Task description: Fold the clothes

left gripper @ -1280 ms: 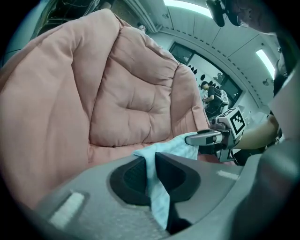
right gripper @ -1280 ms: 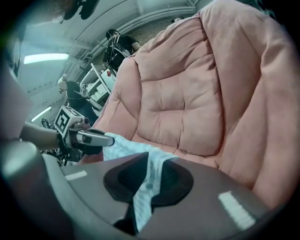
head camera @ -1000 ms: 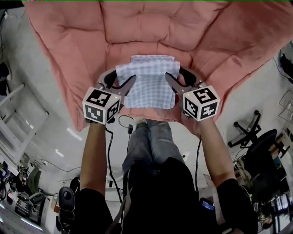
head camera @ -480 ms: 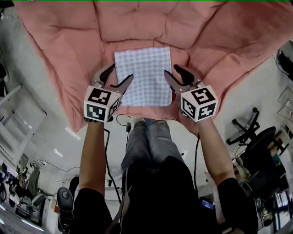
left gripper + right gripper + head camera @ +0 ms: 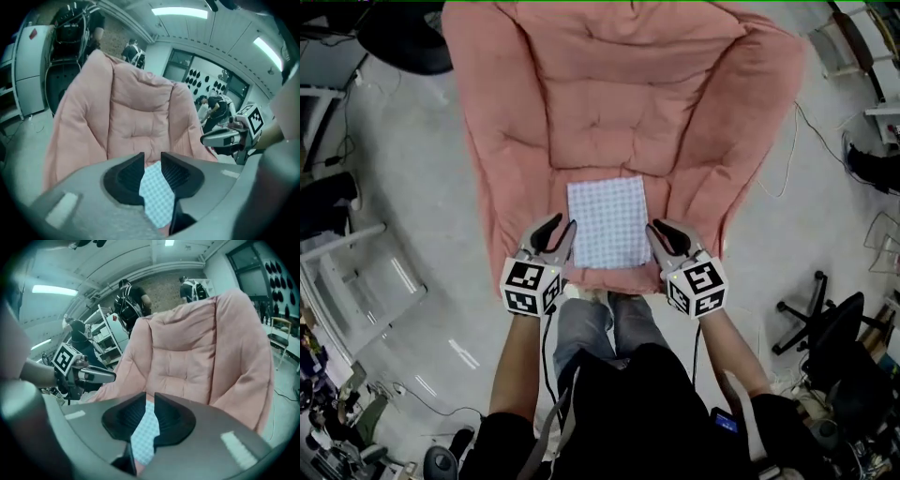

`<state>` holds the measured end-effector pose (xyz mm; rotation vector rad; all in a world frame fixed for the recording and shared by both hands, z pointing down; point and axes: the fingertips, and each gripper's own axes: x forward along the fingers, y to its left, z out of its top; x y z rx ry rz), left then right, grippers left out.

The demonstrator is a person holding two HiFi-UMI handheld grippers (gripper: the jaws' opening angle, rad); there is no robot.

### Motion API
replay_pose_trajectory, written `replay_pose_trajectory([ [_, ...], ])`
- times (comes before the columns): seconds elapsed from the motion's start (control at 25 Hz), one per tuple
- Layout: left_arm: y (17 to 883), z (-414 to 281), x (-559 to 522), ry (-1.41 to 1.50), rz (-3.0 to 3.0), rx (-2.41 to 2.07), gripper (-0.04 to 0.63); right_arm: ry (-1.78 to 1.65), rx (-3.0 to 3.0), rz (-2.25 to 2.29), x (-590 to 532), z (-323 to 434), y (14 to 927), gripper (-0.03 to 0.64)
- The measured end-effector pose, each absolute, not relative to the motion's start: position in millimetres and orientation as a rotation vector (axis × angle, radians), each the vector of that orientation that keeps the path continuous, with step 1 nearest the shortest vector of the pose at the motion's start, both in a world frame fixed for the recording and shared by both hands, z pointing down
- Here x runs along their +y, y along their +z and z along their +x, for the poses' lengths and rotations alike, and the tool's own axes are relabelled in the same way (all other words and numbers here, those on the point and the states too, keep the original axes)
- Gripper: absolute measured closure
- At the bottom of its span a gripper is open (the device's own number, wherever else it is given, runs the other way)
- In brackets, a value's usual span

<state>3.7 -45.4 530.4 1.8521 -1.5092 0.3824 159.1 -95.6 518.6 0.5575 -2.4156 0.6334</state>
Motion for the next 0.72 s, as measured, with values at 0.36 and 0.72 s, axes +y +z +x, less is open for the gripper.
replay_pose_trajectory([
  [0.36, 367.3, -24.4, -47.7, 0.215, 2.023, -1.652, 0.528, 0.512, -2.589, 0.874, -110.5, 166.9, 358.6, 0.584],
  [0.72, 255.0, -15.6, -18.3, 0.093, 2.184, -1.71, 0.572, 0.342, -2.711, 0.953, -69.1, 171.5, 247.7, 0.607],
])
